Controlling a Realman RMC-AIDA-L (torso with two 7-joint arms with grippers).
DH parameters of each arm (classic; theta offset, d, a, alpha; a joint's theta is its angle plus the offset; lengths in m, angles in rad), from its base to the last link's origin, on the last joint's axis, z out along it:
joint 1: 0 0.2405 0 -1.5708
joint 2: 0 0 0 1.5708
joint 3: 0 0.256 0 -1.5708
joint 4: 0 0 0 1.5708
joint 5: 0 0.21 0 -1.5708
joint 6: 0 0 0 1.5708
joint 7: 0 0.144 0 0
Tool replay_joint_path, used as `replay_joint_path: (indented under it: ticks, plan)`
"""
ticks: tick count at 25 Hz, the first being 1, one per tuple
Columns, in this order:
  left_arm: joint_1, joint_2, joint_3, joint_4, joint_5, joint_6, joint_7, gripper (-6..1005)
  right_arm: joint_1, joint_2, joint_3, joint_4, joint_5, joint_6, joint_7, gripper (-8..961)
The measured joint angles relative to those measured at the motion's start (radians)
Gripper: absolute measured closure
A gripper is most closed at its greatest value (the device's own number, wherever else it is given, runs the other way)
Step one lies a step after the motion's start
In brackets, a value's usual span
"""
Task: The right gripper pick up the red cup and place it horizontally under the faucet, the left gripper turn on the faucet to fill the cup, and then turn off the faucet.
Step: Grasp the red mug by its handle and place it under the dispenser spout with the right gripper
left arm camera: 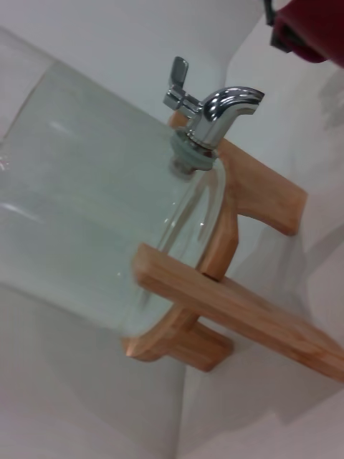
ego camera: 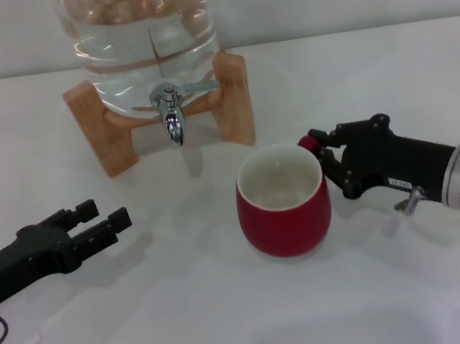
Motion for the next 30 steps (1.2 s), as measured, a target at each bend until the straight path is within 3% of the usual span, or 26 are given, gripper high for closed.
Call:
replay_joint_path:
  ticks: [7, 17, 30]
  plan:
    - [0.0, -0.001, 0.0, -0.001, 0.009, -0.001, -0.008, 224, 0.032, 0.0, -0.037, 0.012, 0.072, -0.076, 0.0, 830]
    - [-0.006, -0.002, 0.012, -0.003, 0.025, 0.0, -0.014, 226, 0.132, 0.01, -0.133, 0.016, 0.139, -0.262, -0.003, 830]
    - [-0.018, -0.001, 0.013, -0.01, 0.052, 0.01, -0.02, 227, 0.207, 0.014, -0.222, 0.023, 0.21, -0.375, 0.0, 830]
